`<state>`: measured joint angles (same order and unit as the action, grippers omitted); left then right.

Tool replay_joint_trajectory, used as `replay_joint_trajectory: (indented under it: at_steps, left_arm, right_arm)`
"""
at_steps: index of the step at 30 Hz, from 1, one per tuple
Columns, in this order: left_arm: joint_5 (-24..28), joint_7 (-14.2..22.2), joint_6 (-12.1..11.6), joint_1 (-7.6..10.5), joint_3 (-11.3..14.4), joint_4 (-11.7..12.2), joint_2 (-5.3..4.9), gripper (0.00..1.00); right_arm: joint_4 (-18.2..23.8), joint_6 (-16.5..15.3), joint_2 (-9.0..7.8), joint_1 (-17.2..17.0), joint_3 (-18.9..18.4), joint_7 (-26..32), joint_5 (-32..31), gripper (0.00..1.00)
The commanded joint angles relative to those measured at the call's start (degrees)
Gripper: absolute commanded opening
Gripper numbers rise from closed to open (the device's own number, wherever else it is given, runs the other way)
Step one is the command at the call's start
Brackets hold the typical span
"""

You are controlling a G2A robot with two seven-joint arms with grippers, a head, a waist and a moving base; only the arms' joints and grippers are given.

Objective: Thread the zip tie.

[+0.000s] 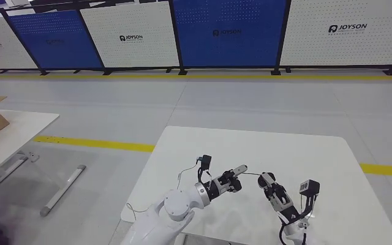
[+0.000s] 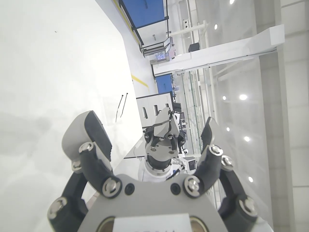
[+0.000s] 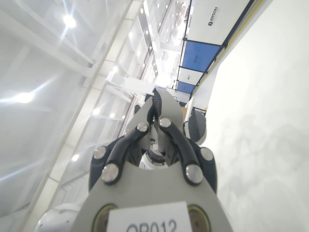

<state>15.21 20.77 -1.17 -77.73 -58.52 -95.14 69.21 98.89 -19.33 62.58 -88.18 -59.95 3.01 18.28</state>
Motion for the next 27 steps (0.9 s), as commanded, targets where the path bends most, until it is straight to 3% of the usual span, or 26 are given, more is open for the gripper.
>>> replay_joint_trajectory:
  at_steps: [1,7,22,23,24,25,27]
  left_arm:
    - [0.07,-0.46,-0.15,-0.13,0.08,-0.02,0.03,1.00]
    - [0.58,-0.99,-1.23,0.08,0.59,1.03,0.20,1.00]
    - [-0.68,-2.33,-2.19,-0.05,1.40,1.89,0.35,1.00]
    - [-0.14,-2.56,-2.15,-0.01,1.42,2.19,0.40,0.95]
    - [0.42,-2.63,-2.08,0.11,1.48,2.42,0.47,0.53]
    - [0.89,-2.64,-2.37,0.34,1.40,2.86,0.51,0.42]
    - [1.09,-2.81,-3.01,0.47,1.33,3.40,0.55,0.32]
  right_arm:
    - [-1.04,-0.16,0.38,0.39,0.77,-1.55,-2.16,0.00]
    - [-3.26,0.70,1.89,2.30,4.68,-5.68,-7.70,0.00]
    - [-3.26,0.70,1.89,2.30,4.68,-5.68,-7.70,0.00]
    - [-3.26,0.70,1.89,2.30,4.68,-5.68,-7.70,0.00]
    - [-3.26,0.70,1.89,2.30,4.68,-5.68,-7.70,0.00]
    - [-3.26,0.70,1.89,2.30,4.68,-5.68,-7.70,0.00]
    - [-3.26,0.70,1.89,2.30,4.68,-5.68,-7.70,0.00]
